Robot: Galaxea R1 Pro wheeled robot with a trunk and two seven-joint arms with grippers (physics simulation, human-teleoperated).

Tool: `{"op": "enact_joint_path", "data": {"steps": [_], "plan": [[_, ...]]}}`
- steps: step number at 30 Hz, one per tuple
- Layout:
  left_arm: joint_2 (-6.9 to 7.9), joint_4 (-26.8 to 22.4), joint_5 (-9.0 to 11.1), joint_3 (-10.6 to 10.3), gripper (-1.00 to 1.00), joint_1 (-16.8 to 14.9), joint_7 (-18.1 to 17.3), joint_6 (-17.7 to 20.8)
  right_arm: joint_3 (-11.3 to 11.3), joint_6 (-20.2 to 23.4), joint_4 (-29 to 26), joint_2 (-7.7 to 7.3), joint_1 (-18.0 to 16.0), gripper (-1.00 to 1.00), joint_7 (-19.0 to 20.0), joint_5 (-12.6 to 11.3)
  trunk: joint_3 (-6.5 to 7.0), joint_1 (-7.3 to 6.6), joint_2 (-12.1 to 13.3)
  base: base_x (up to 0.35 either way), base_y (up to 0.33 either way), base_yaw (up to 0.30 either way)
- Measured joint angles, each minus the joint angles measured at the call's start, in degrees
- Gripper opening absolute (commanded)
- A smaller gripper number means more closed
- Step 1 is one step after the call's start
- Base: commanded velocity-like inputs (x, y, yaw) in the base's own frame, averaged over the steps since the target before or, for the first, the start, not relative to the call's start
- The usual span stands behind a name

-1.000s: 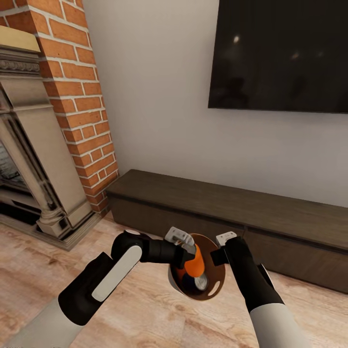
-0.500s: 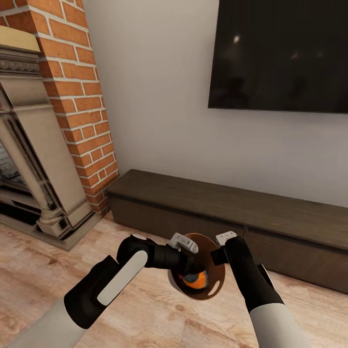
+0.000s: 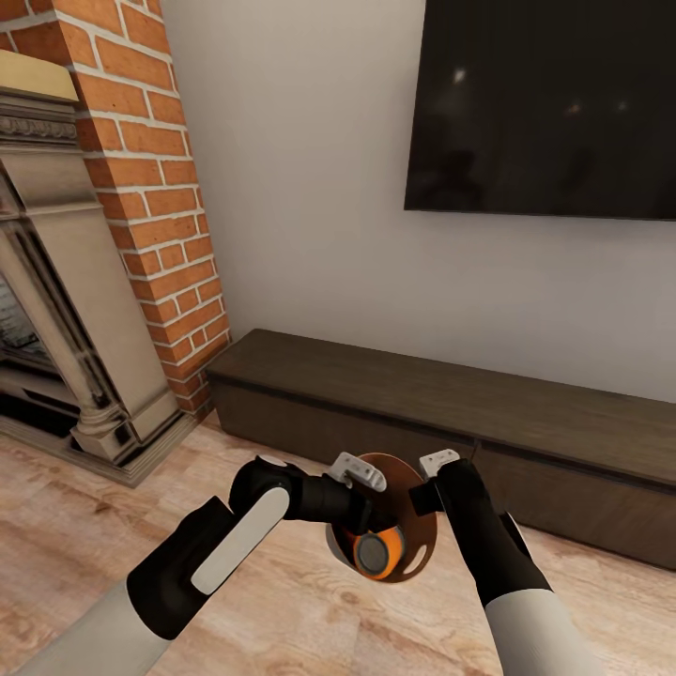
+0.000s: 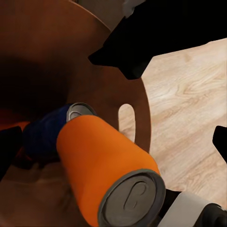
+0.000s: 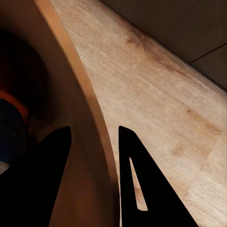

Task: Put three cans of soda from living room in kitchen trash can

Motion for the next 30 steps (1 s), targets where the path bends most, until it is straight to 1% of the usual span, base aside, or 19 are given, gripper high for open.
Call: {"op": "enact_joint_path", "data": {"steps": [10, 15, 18, 19, 20, 22, 24, 25, 26, 28, 30], "plan": [[-0.02, -0.20, 0.15, 0.04, 1.00, 0.00, 0.10, 0.00, 0.00, -0.01, 0.00, -0.07, 0.00, -1.00, -0.01, 0.04, 0.00, 0.00, 0.00, 0.000, 0.000, 0.000], [0.50, -1.25, 0.25, 0.45, 1.00, 0.10, -0.55, 0.00, -0.06, -0.02, -0.10, -0.12, 0.00, -1.00, -0.01, -0.01, 0.00, 0.00, 0.00, 0.000, 0.000, 0.000], [1.17, -2.12, 0.23, 0.76, 1.00, 0.14, -0.73, 0.00, -0.11, -0.02, -0.14, -0.15, 0.00, -1.00, 0.00, 0.05, 0.00, 0.00, 0.00, 0.000, 0.000, 0.000], [2.13, -2.39, 0.16, 0.98, 1.00, 0.17, -0.77, 0.00, -0.13, -0.02, -0.16, -0.19, 0.00, -1.00, -0.01, 0.00, 0.00, 0.00, 0.00, 0.000, 0.000, 0.000], [3.42, -2.68, 0.14, 1.28, 1.00, 0.26, -0.81, 0.00, -0.15, -0.01, -0.16, -0.23, 0.00, -1.00, -0.01, -0.04, 0.00, 0.00, 0.00, 0.000, 0.000, 0.000], [6.43, -3.00, 0.17, 1.76, 1.00, 0.38, -1.11, -3.06, -0.26, -0.01, -0.17, -0.32, 0.00, -1.00, -0.01, -0.09, 0.00, 0.00, 0.00, 0.000, 0.000, 0.000], [8.12, -3.06, 0.28, 1.90, 1.00, 0.45, -1.77, -4.55, -0.36, -0.03, -0.17, -0.36, 0.00, -1.00, -0.02, 0.01, 0.00, 0.00, 0.00, 0.000, 0.000, 0.000], [9.95, -3.09, 0.17, 2.11, 1.00, 0.51, -2.83, -5.82, -0.48, -0.03, -0.18, -0.39, 0.00, -1.00, -0.02, -0.02, 0.00, 0.00, 0.00, 0.000, 0.000, 0.000], [10.98, -3.11, 0.27, 2.31, 1.00, 0.53, -3.49, -6.53, -0.55, -0.03, -0.19, -0.40, 0.00, -1.00, -0.02, -0.03, 0.00, 0.00, 0.00, 0.000, 0.000, 0.000], [14.72, -3.05, 0.17, 3.95, 1.00, 0.63, -6.34, -9.81, -0.76, -0.01, -0.24, -0.47, 0.00, -1.00, -0.01, -0.17, 0.00, 0.00, 0.00, 0.000, 0.000, 0.000], [17.84, -2.73, 0.22, 6.18, 1.00, 1.38, -8.72, -13.05, -0.92, -0.02, -0.23, -0.52, 0.00, -1.00, -0.01, -0.18, 0.00, 0.00, 0.00, 0.000, 0.000, 0.000]]}}
